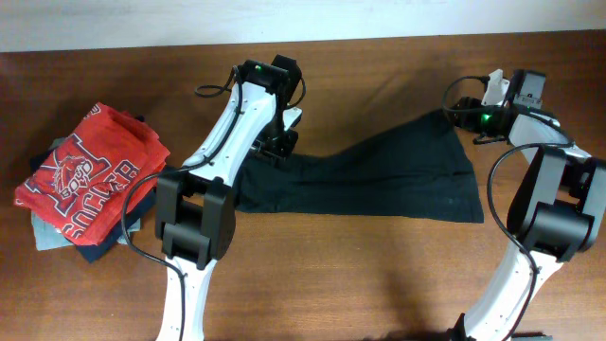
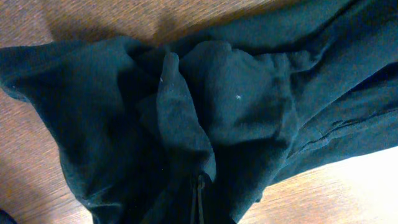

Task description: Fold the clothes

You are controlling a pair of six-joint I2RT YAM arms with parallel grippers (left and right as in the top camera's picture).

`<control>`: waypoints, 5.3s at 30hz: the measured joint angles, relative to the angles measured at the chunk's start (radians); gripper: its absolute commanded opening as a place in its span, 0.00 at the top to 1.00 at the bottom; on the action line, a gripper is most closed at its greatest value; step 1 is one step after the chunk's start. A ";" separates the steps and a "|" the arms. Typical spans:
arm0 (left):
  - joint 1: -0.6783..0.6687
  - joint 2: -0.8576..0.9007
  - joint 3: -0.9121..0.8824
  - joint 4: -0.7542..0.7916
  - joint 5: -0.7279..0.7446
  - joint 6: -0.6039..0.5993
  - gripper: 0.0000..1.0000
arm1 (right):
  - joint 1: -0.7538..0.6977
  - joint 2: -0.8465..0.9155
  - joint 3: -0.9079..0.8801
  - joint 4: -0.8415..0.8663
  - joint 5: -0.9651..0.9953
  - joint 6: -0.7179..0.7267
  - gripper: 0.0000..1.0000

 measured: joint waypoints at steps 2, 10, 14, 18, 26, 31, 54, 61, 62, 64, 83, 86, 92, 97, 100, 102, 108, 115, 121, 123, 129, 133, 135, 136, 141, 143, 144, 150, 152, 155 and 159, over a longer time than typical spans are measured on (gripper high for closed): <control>0.000 0.000 0.000 0.000 0.000 0.000 1.00 | 0.002 0.010 0.000 0.015 -0.016 -0.007 0.40; 0.000 0.000 0.000 0.005 0.000 -0.003 1.00 | 0.044 0.040 0.020 0.061 -0.037 -0.019 0.41; 0.000 0.000 0.000 0.012 0.000 -0.003 1.00 | 0.061 0.040 0.023 0.043 -0.039 -0.033 0.48; 0.000 0.000 0.000 0.015 0.000 -0.003 1.00 | 0.069 0.040 0.033 0.001 -0.035 -0.049 0.53; 0.000 0.000 0.000 0.019 0.000 -0.003 1.00 | 0.072 0.040 0.052 -0.079 -0.025 -0.067 0.60; 0.000 0.000 0.000 0.022 0.000 -0.003 1.00 | 0.072 0.038 0.060 -0.122 -0.025 -0.083 0.68; 0.000 0.000 0.000 0.058 -0.007 -0.003 1.00 | 0.001 0.038 0.290 -0.460 0.190 -0.062 0.96; 0.000 0.000 0.000 0.071 -0.008 -0.003 1.00 | -0.013 0.038 0.296 -0.496 0.226 -0.039 0.96; 0.000 0.000 0.000 0.071 -0.009 -0.003 1.00 | -0.014 0.037 0.296 -0.500 0.222 -0.039 0.96; 0.000 0.000 0.000 0.068 -0.014 -0.003 1.00 | -0.014 0.036 0.296 -0.521 0.201 -0.041 0.96; 0.000 0.000 0.001 -0.002 -0.041 0.008 1.00 | -0.014 -0.087 0.298 -0.947 0.223 -0.024 0.96; 0.000 0.000 0.001 -0.002 -0.044 0.019 1.00 | -0.014 -0.087 0.298 -0.964 0.270 -0.009 0.96; 0.000 0.000 0.001 -0.006 -0.045 0.021 0.99 | -0.014 -0.087 0.298 -1.002 0.324 0.003 0.78; 0.000 0.000 0.001 -0.008 -0.045 0.024 0.95 | -0.014 -0.087 0.298 -1.020 0.370 0.017 0.49; 0.000 0.000 0.001 -0.015 -0.058 0.030 0.92 | -0.014 -0.087 0.298 -1.027 0.408 0.028 0.48; 0.003 0.000 0.001 -0.017 -0.061 0.032 0.89 | -0.014 -0.087 0.298 -1.028 0.428 0.043 0.48; 0.023 0.000 0.041 -0.071 -0.067 0.036 0.87 | -0.014 -0.087 0.298 -1.025 0.407 0.059 0.50; 0.042 -0.010 0.283 -0.236 -0.070 0.042 0.77 | -0.014 -0.101 0.298 -1.011 0.225 -0.006 0.49; 0.084 -0.155 0.358 -0.241 -0.093 0.043 0.79 | -0.014 -0.280 0.297 -1.004 0.145 -0.038 0.45; 0.112 -0.236 0.360 -0.241 -0.106 0.043 0.81 | -0.014 -0.375 0.299 -1.002 0.133 -0.041 0.44; 0.201 -0.536 0.365 -0.241 -0.218 -0.019 0.81 | -0.014 -0.651 0.309 -1.009 0.056 -0.051 0.39; 0.227 -0.761 0.376 -0.241 -0.290 -0.071 0.75 | -0.014 -0.774 0.310 -1.026 0.029 -0.054 0.21; 0.231 -0.838 0.374 -0.241 -0.305 -0.086 0.71 | -0.014 -0.838 0.311 -1.033 0.020 -0.051 0.08; 0.233 -0.875 0.363 -0.240 -0.312 -0.091 0.70 | -0.014 -0.858 0.311 -1.037 0.016 -0.052 0.07; 0.240 -0.944 0.140 -0.105 -0.324 -0.110 0.61 | -0.014 -0.889 0.313 -1.080 0.007 -0.053 0.06; 0.249 -0.915 -0.014 0.011 -0.309 -0.115 0.54 | -0.014 -0.871 0.306 -1.089 0.008 -0.051 0.05; 0.256 -0.891 -0.095 0.076 -0.289 -0.116 0.49 | -0.014 -0.860 0.298 -1.094 0.009 -0.052 0.05; 0.307 -0.689 -0.489 0.333 -0.061 -0.121 0.01 | -0.014 -0.809 0.175 -1.096 0.034 -0.045 0.00; 0.322 -0.652 -0.533 0.360 0.007 -0.123 0.01 | -0.014 -0.803 0.121 -1.066 0.039 -0.040 0.01; 0.337 -0.607 -0.543 0.384 0.091 -0.117 0.01 | -0.014 -0.801 0.056 -1.025 0.043 -0.034 0.01; 0.342 -0.535 -0.538 0.393 0.204 -0.080 0.01 | -0.014 -0.800 -0.016 -0.985 0.046 -0.032 0.01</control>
